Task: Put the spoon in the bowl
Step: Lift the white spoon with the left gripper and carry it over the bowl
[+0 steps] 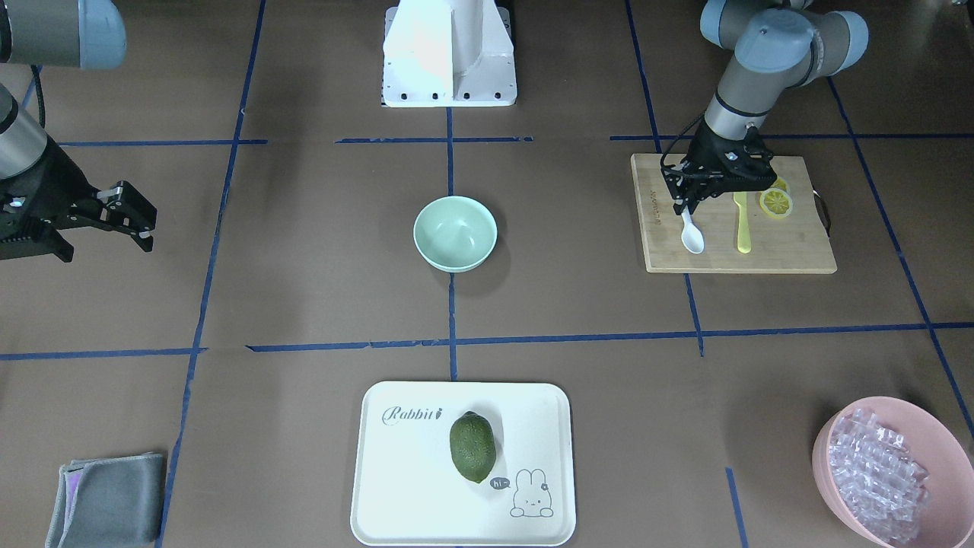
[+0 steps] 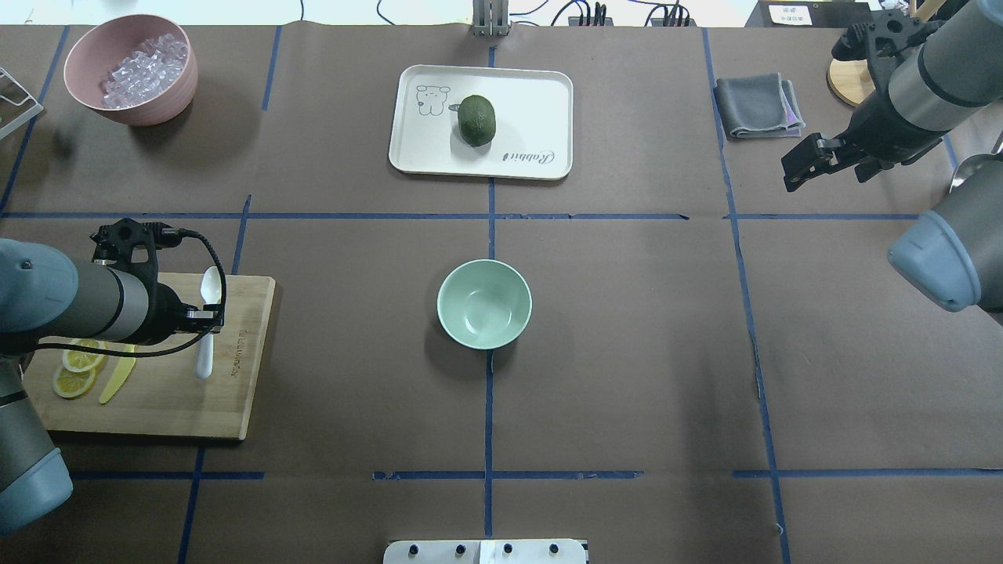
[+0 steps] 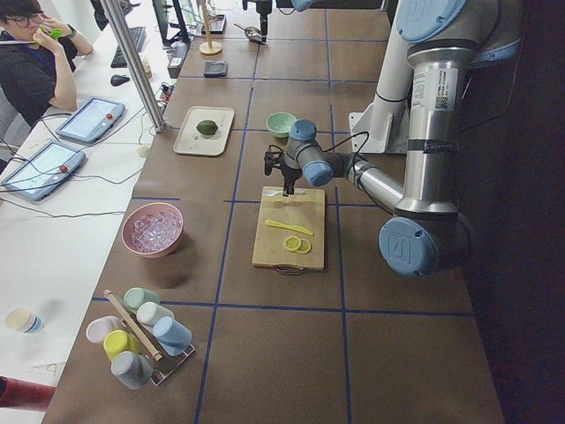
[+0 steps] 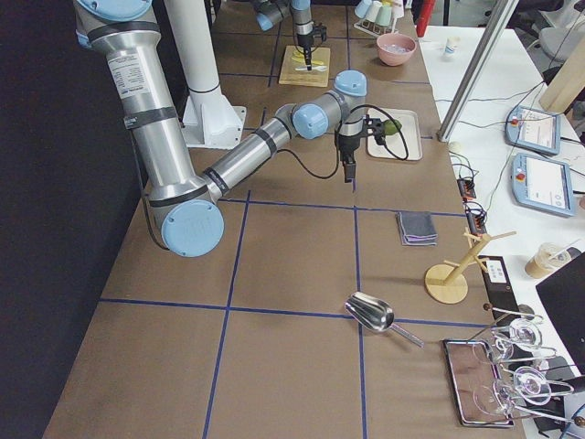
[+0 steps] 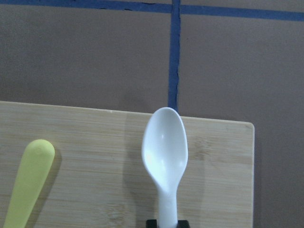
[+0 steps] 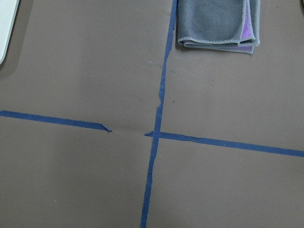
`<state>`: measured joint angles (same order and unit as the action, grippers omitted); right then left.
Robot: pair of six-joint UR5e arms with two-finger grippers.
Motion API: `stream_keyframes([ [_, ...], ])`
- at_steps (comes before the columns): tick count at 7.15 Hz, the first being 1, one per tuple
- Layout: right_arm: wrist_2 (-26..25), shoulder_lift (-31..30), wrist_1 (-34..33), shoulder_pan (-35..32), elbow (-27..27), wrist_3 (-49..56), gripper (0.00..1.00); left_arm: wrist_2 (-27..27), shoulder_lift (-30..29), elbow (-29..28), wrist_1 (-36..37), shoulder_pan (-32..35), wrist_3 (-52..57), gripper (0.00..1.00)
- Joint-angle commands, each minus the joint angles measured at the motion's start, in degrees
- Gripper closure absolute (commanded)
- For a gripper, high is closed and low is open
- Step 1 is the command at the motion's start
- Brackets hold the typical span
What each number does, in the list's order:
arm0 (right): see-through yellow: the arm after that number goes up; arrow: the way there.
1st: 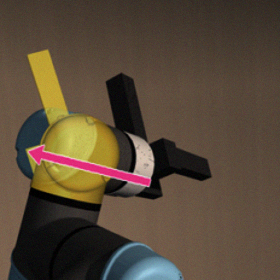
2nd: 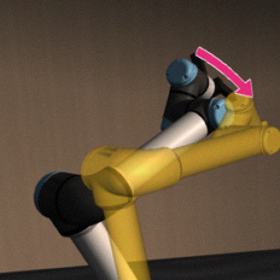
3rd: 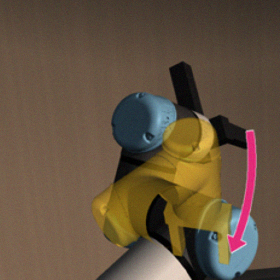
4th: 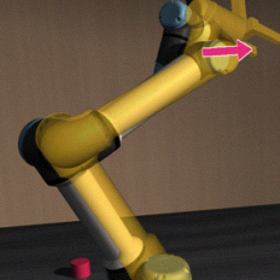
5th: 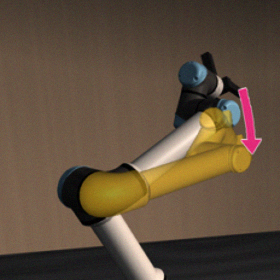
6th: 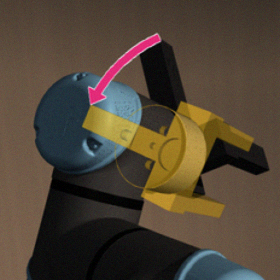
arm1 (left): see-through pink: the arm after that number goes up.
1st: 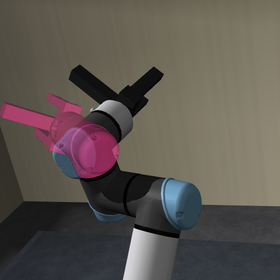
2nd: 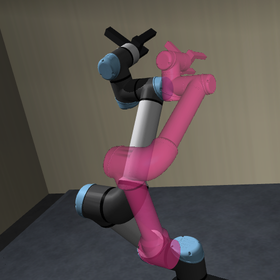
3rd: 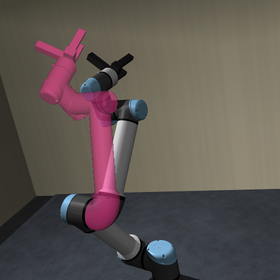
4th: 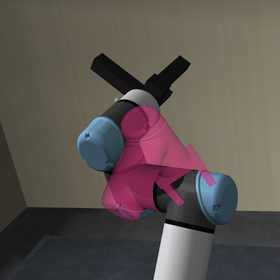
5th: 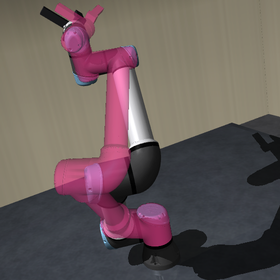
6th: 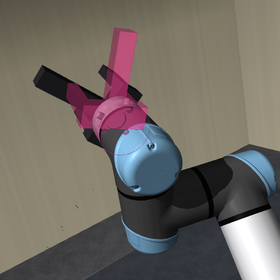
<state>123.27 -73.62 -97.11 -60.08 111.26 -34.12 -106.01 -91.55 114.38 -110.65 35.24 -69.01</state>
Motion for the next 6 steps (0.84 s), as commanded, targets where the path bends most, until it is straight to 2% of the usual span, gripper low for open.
stream_keyframes([
  [1,3.97,-3.00,-0.01,-4.57,0.10,6.04,0.00,-3.83,-8.05,5.24,10.75,-0.08,-0.33,1.00],
  [2,5.39,-5.72,-0.01,-8.43,-0.25,12.61,0.00,-4.37,-16.99,4.46,17.24,-0.69,-7.38,1.00],
  [3,5.66,-7.66,-0.10,-10.99,-0.69,16.76,0.00,-6.38,-24.21,2.62,20.35,-2.00,-14.15,1.00],
  [4,6.71,-10.47,-0.01,-13.02,-0.69,20.46,0.00,-7.70,-27.33,-0.27,19.60,-4.19,-20.83,1.00],
  [6,10.74,-14.69,-0.01,-17.85,-1.30,27.05,0.00,-7.63,-36.55,-9.65,17.67,-6.06,-25.98,1.00],
])
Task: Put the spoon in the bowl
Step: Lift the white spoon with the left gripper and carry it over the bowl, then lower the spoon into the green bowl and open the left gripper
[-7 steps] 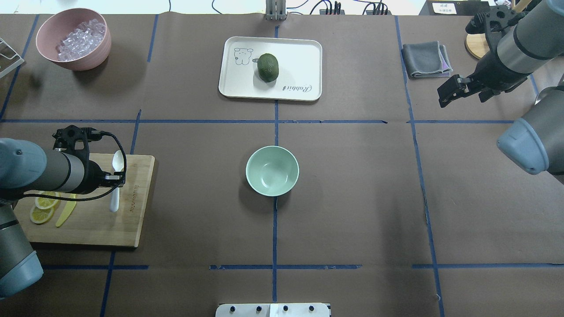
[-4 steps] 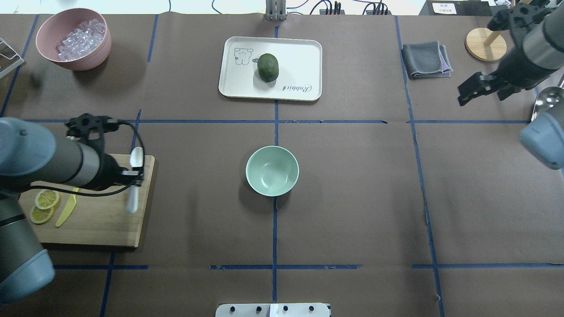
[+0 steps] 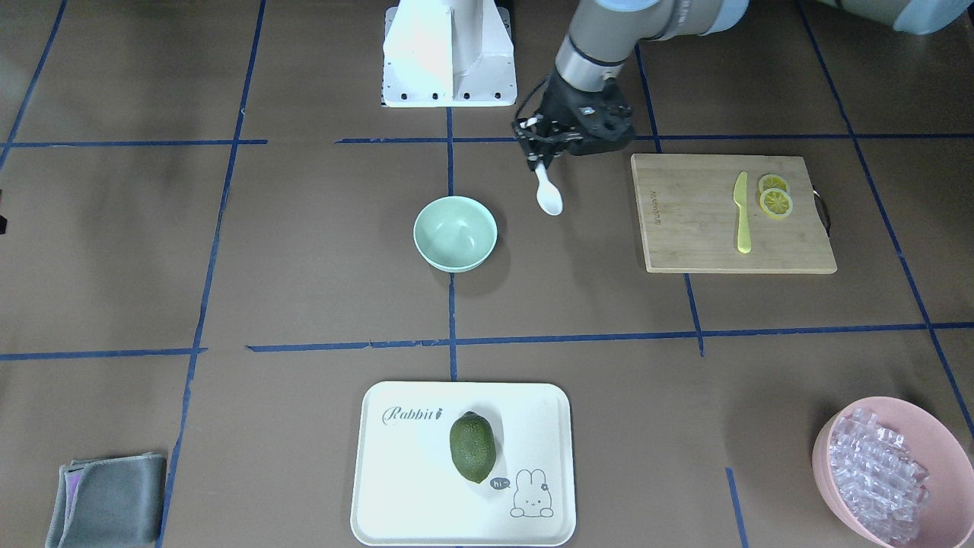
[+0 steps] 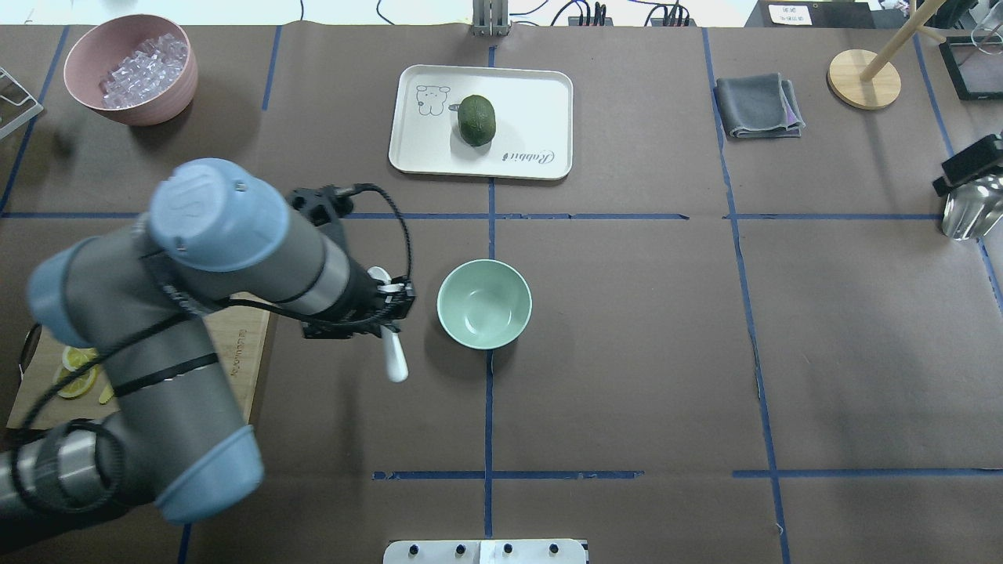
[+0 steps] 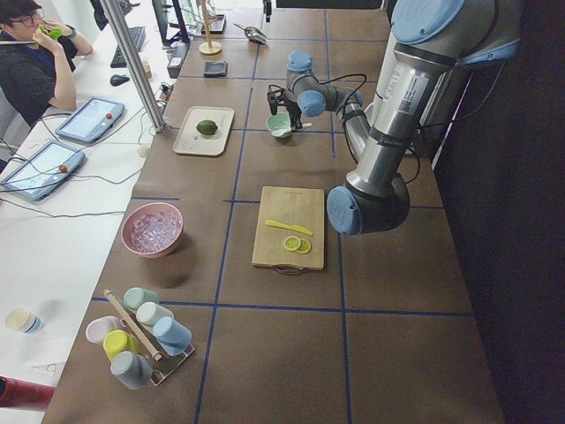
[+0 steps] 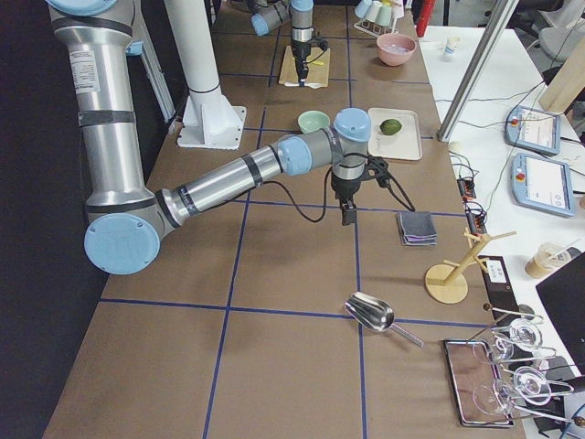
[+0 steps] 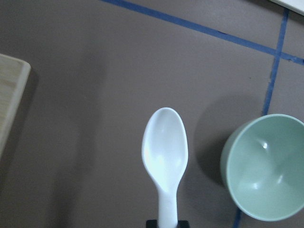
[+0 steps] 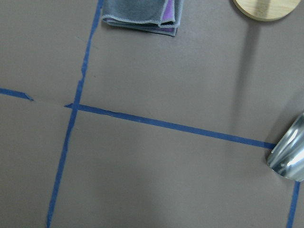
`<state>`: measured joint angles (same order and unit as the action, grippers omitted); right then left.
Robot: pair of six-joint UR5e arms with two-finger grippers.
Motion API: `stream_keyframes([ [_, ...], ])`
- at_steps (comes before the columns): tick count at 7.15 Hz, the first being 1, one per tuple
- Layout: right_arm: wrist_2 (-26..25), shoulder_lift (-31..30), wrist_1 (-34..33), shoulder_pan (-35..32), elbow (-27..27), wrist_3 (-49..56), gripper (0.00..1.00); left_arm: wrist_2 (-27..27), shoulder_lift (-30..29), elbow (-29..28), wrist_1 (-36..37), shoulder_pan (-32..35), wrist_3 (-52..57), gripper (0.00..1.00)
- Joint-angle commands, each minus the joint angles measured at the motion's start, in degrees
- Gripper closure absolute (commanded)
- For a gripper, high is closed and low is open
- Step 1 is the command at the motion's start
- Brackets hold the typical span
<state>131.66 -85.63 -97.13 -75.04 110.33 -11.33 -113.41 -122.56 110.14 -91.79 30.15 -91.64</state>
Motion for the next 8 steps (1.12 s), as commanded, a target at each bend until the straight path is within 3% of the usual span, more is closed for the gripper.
stream_keyframes([
  [1,4.29,-2.87,0.01,-4.31,-1.42,5.25,0.00,-0.23,-7.41,-9.29,-5.63,-1.75,-5.89,1.00],
  [3,4.57,-2.70,0.01,-4.59,-1.78,5.71,0.00,-0.14,-11.72,-17.30,-9.71,-2.29,-5.74,1.00],
  [4,4.75,-2.61,0.01,-4.59,-1.78,5.70,0.00,-0.14,-11.65,-17.67,-11.03,-2.29,-5.74,0.99],
  [5,4.75,-2.61,0.01,-4.59,-1.78,5.70,0.00,-0.23,-11.47,-17.68,-11.13,-2.29,-5.39,0.92],
  [6,4.75,-2.61,0.01,-4.59,-1.78,5.70,0.00,-0.23,-11.39,-17.59,-11.21,-2.37,-5.13,0.32],
  [7,4.75,-2.61,0.01,-4.59,-1.78,5.62,0.00,-0.14,-11.21,-17.50,-11.13,-2.38,-5.04,0.00],
  [8,5.10,-2.61,0.01,-4.59,-1.78,5.62,0.00,-0.05,-11.03,-17.07,-10.95,-2.20,-4.95,0.00],
])
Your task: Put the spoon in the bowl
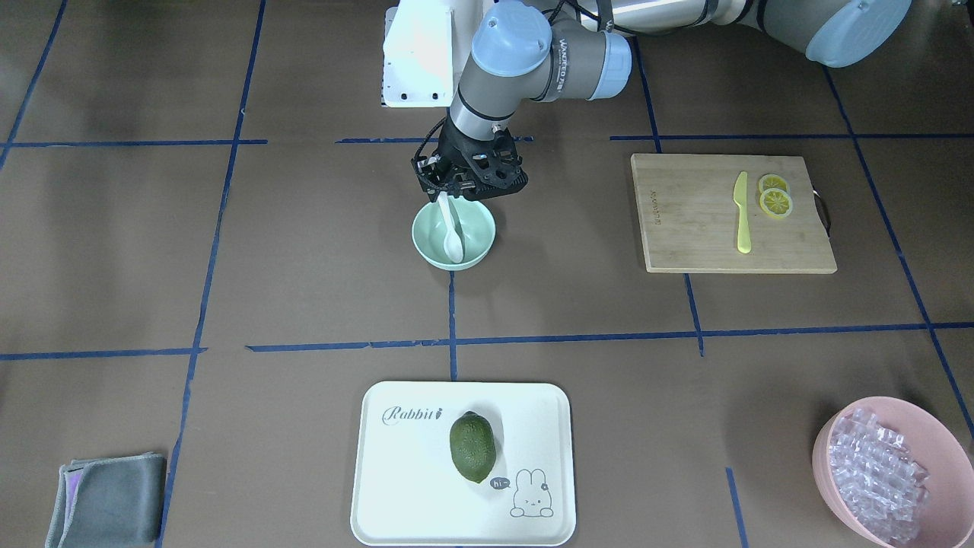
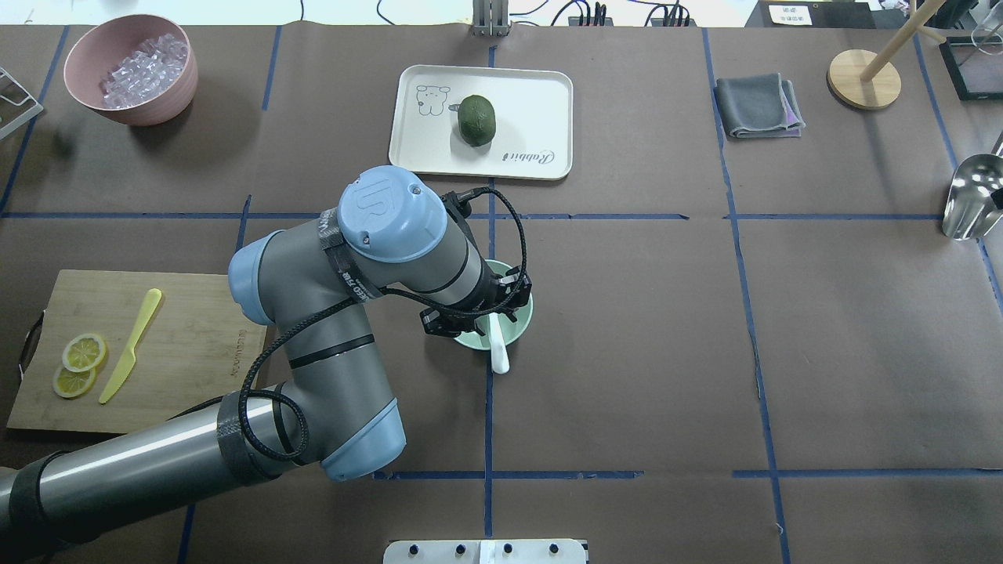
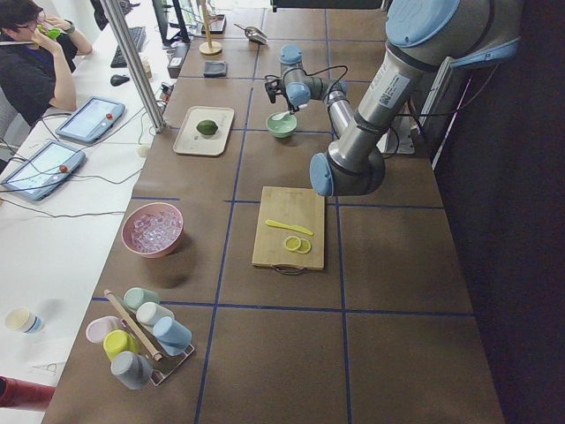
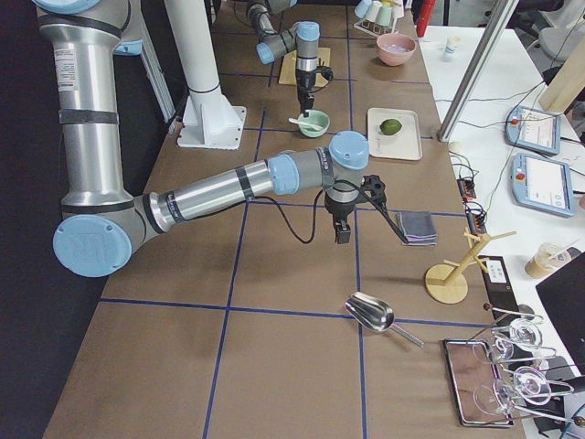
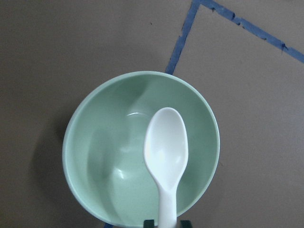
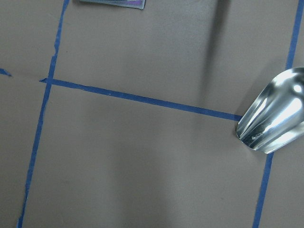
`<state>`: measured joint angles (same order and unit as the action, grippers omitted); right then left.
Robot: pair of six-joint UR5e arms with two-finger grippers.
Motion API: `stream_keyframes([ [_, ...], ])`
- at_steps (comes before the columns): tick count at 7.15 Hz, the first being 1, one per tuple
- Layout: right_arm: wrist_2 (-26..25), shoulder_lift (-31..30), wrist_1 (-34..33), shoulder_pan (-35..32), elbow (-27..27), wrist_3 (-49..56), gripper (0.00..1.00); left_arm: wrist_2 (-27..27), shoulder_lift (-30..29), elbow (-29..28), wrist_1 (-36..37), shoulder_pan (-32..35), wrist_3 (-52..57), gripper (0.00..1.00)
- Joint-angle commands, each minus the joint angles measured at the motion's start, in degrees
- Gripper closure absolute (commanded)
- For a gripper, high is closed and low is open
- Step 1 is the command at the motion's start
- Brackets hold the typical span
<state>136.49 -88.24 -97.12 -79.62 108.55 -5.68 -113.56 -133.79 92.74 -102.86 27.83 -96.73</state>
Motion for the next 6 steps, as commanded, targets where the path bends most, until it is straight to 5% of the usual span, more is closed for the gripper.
stream_keyframes([
  [1,0.27,0.00,0.00,0.00,-0.09,0.06,0.00,-0.08,0.19,0.51,0.55,0.47,0.14,0.00],
  [2,0.35,-0.35,0.00,0.00,-0.87,0.32,0.00,-1.13,1.58,1.47,1.43,2.12,1.01,0.00],
  [4,0.27,-1.93,0.00,-3.14,-3.50,6.52,0.00,-7.88,10.69,12.66,9.39,9.13,14.91,0.00],
  [6,-0.17,-2.11,0.09,-9.99,-10.60,17.41,0.00,-8.70,19.48,22.18,16.88,15.64,28.29,0.00],
])
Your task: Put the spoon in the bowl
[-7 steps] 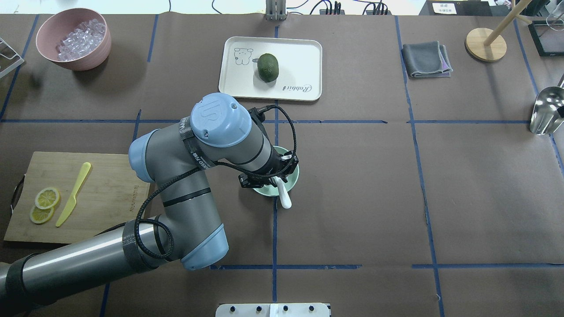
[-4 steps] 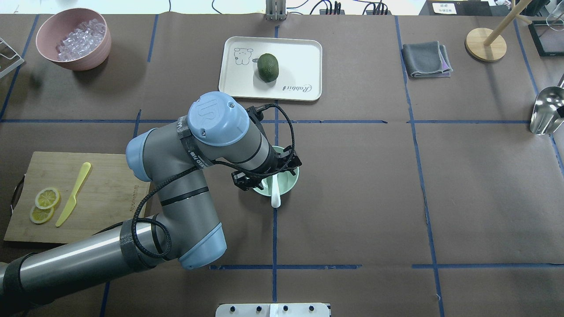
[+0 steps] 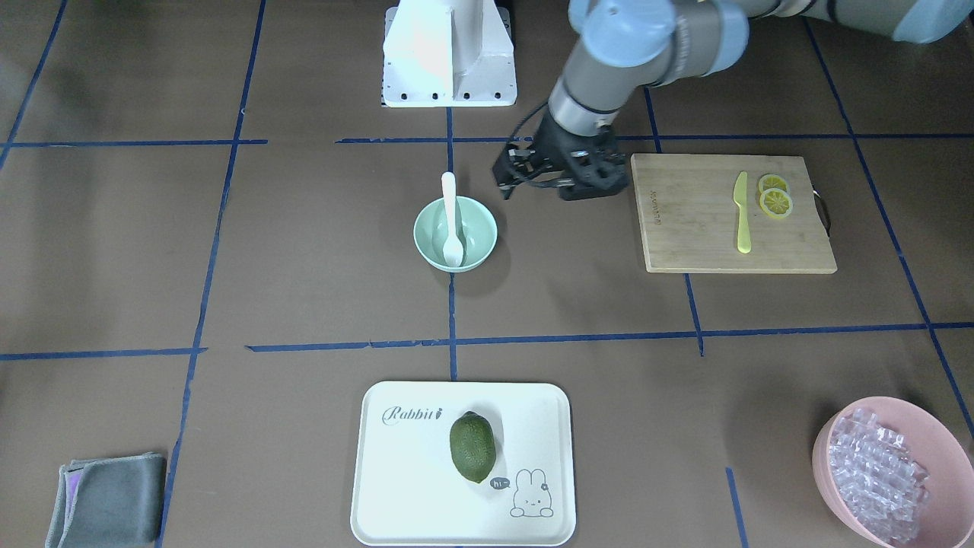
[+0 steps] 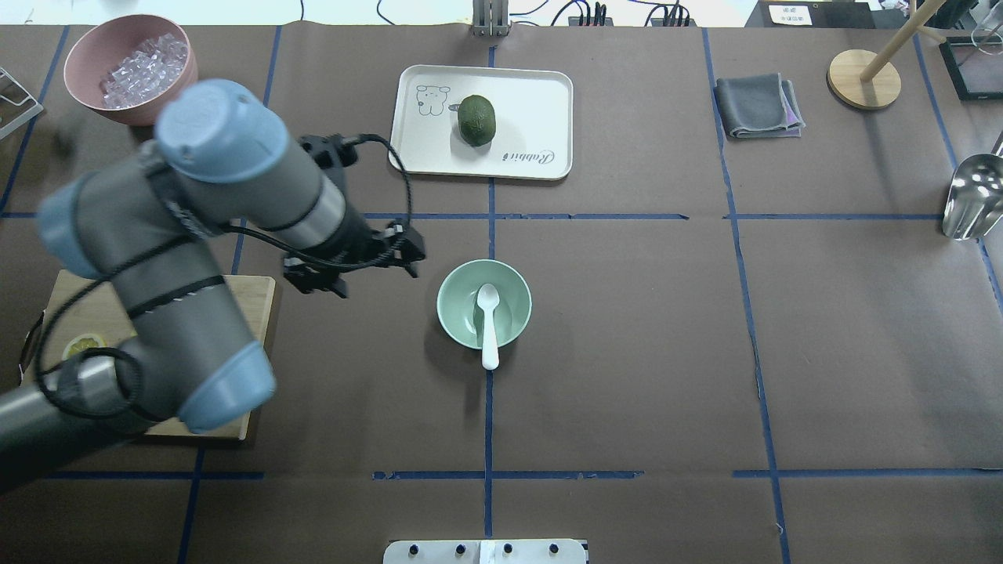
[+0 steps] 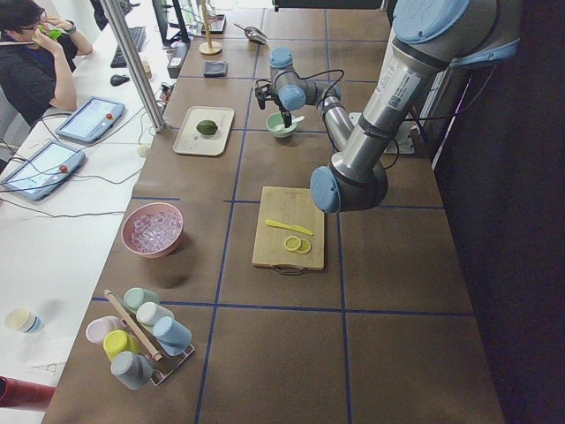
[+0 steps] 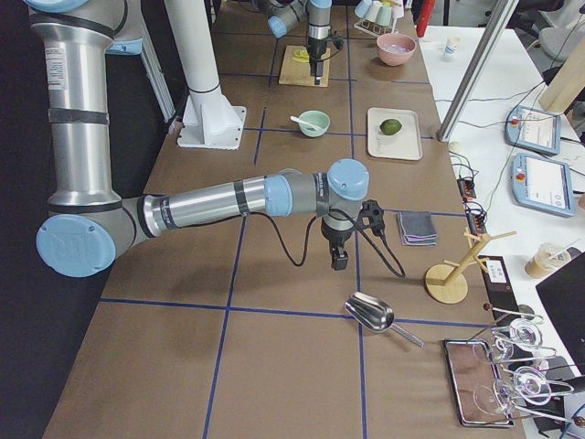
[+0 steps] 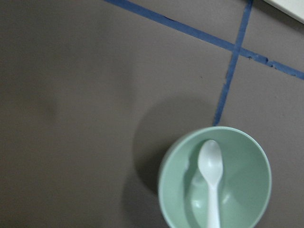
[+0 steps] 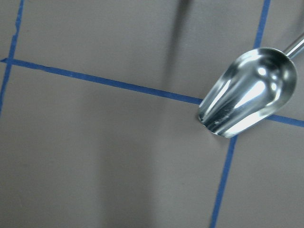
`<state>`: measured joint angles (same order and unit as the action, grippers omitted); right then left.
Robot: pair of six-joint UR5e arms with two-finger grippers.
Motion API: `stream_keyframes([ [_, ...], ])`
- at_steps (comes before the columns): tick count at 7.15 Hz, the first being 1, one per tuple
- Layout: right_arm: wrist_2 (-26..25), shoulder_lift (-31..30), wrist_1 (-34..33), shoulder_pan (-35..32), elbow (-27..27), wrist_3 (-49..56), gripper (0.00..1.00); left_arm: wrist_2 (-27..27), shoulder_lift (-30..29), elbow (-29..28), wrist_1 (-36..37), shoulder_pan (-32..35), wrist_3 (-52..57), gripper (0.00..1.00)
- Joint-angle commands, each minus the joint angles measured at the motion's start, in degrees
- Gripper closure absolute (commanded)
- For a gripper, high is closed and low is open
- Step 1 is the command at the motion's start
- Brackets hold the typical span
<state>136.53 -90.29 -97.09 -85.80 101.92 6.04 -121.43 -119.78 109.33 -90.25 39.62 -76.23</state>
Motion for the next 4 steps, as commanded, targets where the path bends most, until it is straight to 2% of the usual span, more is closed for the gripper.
stream_keyframes([
  [1,-0.12,-0.06,-0.03,-6.19,-6.70,6.17,0.00,-3.87,10.05,7.11,4.73,7.80,13.07,0.00],
  [2,-0.04,0.12,0.06,-7.26,-7.69,6.43,0.00,-6.68,13.31,7.21,4.65,11.49,18.52,0.00],
  [4,-0.65,1.08,0.23,-7.27,-7.17,6.09,0.00,-7.85,23.31,7.21,4.12,21.41,33.51,0.00],
])
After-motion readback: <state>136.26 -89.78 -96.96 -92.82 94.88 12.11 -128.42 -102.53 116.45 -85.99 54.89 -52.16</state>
